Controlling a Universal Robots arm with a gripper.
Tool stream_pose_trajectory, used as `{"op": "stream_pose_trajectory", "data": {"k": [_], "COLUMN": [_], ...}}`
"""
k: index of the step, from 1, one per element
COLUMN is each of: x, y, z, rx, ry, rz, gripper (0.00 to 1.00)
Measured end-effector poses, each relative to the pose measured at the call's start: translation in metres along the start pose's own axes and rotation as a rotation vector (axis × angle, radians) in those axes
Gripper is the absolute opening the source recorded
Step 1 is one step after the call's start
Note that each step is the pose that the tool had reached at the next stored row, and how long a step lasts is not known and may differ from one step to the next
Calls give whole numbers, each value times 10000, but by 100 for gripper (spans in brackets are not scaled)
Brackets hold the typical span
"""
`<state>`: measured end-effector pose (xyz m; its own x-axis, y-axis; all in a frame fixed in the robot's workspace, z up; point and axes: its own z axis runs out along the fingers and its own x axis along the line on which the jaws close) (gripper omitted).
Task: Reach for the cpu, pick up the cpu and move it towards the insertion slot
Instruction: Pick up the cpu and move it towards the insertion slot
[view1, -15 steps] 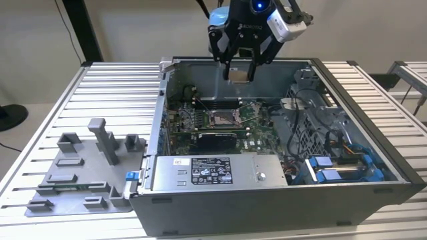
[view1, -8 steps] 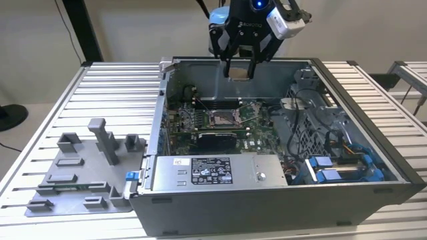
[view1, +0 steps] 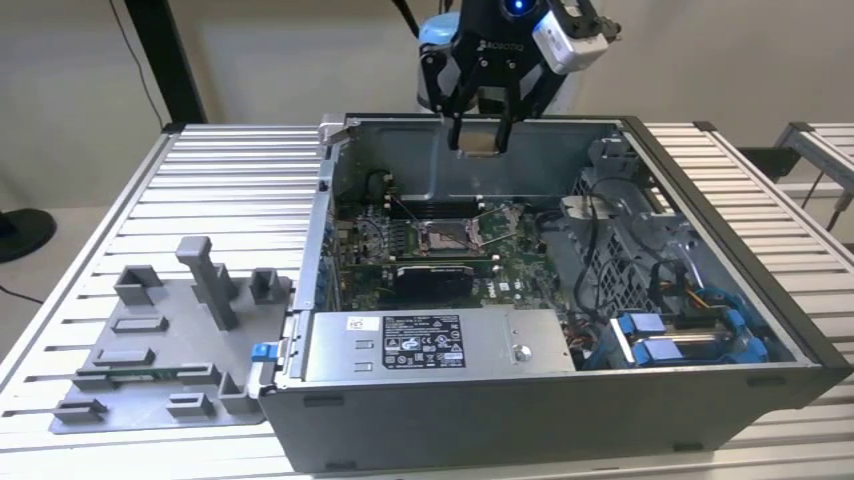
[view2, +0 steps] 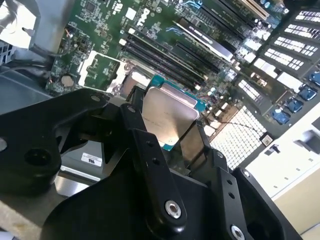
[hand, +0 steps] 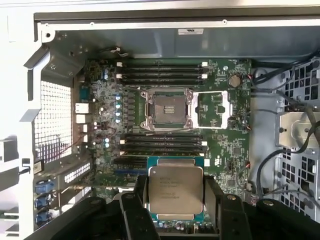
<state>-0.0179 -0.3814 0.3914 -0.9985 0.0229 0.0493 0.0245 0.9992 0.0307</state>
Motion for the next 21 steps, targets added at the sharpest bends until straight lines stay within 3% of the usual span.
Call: {"op": "stream_pose_trajectory", "data": {"k": [7, 8, 9, 21], "x": [-18, -23, -23, -5], "y": [103, 176, 209, 517], "z": [8, 12, 15, 74], "rx": [0, 1, 0, 1], "ry": [-1, 0, 0, 0], "rz": [1, 1, 0, 0], "gripper": [0, 0, 0, 0]}}
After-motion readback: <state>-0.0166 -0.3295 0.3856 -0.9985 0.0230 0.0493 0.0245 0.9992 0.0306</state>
